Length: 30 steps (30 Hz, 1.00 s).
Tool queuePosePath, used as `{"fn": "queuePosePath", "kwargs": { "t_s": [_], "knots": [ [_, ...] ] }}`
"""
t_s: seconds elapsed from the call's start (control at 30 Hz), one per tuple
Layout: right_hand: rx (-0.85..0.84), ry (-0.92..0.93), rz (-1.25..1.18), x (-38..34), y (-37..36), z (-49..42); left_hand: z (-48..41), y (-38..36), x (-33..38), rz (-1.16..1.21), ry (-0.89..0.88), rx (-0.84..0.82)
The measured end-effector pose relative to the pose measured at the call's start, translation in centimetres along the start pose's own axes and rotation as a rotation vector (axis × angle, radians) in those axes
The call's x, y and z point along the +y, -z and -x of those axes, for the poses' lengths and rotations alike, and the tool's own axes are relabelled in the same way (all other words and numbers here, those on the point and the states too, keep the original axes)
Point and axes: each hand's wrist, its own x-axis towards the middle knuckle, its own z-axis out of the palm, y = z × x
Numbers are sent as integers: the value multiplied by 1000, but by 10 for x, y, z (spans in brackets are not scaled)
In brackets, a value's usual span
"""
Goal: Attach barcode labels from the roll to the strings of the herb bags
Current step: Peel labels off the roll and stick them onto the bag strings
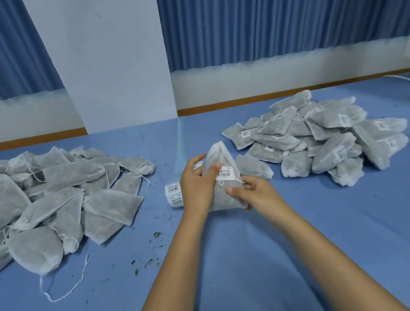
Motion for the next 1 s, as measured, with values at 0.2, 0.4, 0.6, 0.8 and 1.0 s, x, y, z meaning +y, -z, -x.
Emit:
{"fn": "queuePosePath", "kwargs": {
  "t_s": [0.2, 0.4, 0.6, 0.8, 1.0],
  "knots": [
    [306, -91, -179, 0, 66, -20, 15, -44, 0, 87, 117, -96],
    [739, -185, -316, 18, 89, -38, 29, -49, -4, -79, 67, -226],
    [502, -1, -206, 24, 14, -29, 33, -18, -7, -238, -149, -116],
    [72, 111, -72, 14, -64, -31, -4, 86, -26, -533, 163, 778],
    [-268, 227, 137, 17, -121, -37, -24, 133, -58, -1211, 293, 502]
  ]
}}
